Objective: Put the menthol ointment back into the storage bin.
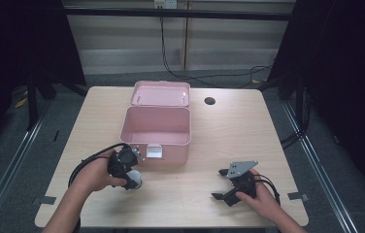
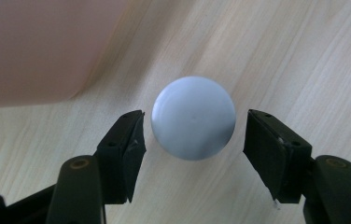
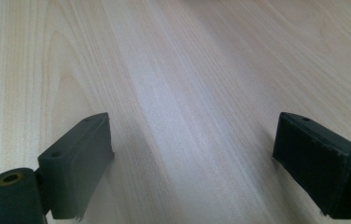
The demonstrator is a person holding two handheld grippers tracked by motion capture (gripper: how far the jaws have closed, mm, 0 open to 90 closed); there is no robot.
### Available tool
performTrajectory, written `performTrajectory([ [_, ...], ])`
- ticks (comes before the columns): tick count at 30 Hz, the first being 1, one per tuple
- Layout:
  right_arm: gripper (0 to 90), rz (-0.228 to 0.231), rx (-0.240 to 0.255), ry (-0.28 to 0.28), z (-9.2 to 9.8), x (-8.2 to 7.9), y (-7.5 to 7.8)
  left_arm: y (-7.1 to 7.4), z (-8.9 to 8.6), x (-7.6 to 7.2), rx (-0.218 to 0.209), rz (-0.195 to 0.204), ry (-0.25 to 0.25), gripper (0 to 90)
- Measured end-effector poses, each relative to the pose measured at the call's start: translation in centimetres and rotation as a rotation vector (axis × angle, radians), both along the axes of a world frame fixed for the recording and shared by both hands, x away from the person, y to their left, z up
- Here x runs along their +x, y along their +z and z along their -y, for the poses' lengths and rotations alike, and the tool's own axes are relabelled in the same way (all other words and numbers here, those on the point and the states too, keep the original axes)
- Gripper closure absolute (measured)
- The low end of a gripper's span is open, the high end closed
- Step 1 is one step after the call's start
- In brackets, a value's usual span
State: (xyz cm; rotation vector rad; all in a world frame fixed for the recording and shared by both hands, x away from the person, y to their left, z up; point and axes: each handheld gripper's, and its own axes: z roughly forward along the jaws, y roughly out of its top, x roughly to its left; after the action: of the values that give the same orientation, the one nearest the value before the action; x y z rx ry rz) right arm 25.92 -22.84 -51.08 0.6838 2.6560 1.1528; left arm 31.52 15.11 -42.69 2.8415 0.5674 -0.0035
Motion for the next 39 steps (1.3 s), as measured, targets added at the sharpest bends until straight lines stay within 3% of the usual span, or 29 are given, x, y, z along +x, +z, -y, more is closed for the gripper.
performTrajectory([
  [6,11.0,0.000,0.000,0.000,0.0,0.0,0.0,-0.3,0.4,0.3,0.003,-0.030,0.006,40.7],
  [11,11.0,0.000,0.000,0.000,0.0,0.0,0.0,-0.1,0.5,0.5,0.023,-0.027,0.020,47.6],
  [13,11.0,0.000,0.000,0.000,0.0,0.0,0.0,-0.1,0.5,0.7,0.015,-0.045,0.056,49.8],
  [18,11.0,0.000,0.000,0.000,0.0,0.0,0.0,0.1,0.4,0.9,0.007,-0.079,0.095,50.0],
  [23,11.0,0.000,0.000,0.000,0.0,0.0,0.0,1.1,0.3,0.9,0.010,-0.111,0.139,50.0],
  [39,11.0,0.002,0.002,0.000,0.0,0.0,0.0,3.1,-0.4,1.0,0.041,-0.124,0.218,50.1],
])
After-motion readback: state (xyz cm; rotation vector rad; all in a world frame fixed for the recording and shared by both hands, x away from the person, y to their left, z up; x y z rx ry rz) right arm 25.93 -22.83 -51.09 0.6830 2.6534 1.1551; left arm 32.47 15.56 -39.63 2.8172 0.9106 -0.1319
